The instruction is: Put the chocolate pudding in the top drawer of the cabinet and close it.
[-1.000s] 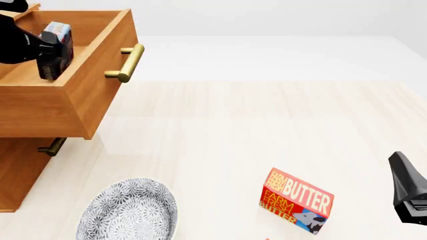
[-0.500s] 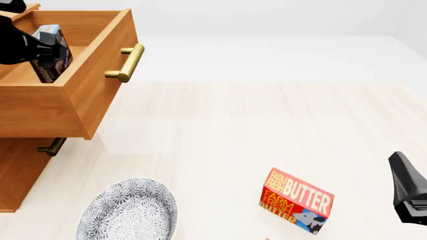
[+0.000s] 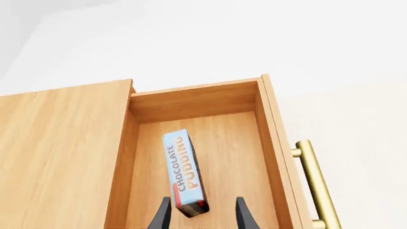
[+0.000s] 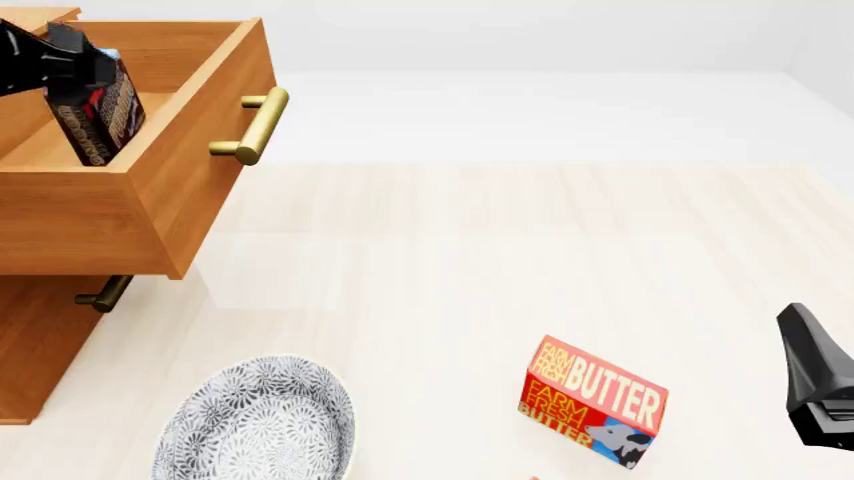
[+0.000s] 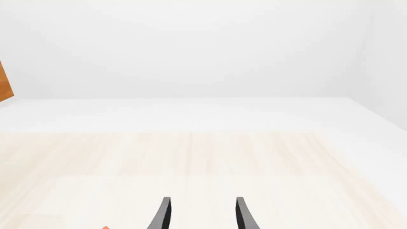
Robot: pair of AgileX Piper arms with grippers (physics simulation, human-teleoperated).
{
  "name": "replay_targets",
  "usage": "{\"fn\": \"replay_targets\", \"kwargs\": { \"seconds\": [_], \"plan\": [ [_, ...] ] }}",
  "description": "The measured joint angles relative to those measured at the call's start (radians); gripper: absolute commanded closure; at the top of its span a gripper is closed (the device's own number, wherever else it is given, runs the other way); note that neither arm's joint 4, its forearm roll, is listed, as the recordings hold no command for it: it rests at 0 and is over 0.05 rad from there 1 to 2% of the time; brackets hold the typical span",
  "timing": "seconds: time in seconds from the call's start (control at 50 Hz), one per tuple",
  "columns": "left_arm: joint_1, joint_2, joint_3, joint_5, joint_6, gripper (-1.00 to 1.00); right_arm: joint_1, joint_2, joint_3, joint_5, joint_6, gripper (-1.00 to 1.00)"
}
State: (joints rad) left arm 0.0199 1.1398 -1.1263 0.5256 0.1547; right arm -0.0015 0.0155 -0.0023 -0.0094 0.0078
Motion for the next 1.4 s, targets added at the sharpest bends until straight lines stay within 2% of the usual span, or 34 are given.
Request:
{"fn": "replay_targets", "kwargs": {
  "seconds": [0.6, 0.86, 1.4],
  "plan": [
    [-0.117, -0.091, -0.115, 0.125, -0.018, -1.0, 0.0, 0.0, 0.0, 0.0, 0.0, -1.0],
    [-0.203, -0.074, -0.154, 0.15, -0.042, -1.0, 0.0, 0.0, 0.0, 0.0, 0.0, -1.0],
    [-0.38, 0.043, -0.229, 0.164, -0.142, -1.0, 0.0, 0.0, 0.0, 0.0, 0.0, -1.0]
  ]
}}
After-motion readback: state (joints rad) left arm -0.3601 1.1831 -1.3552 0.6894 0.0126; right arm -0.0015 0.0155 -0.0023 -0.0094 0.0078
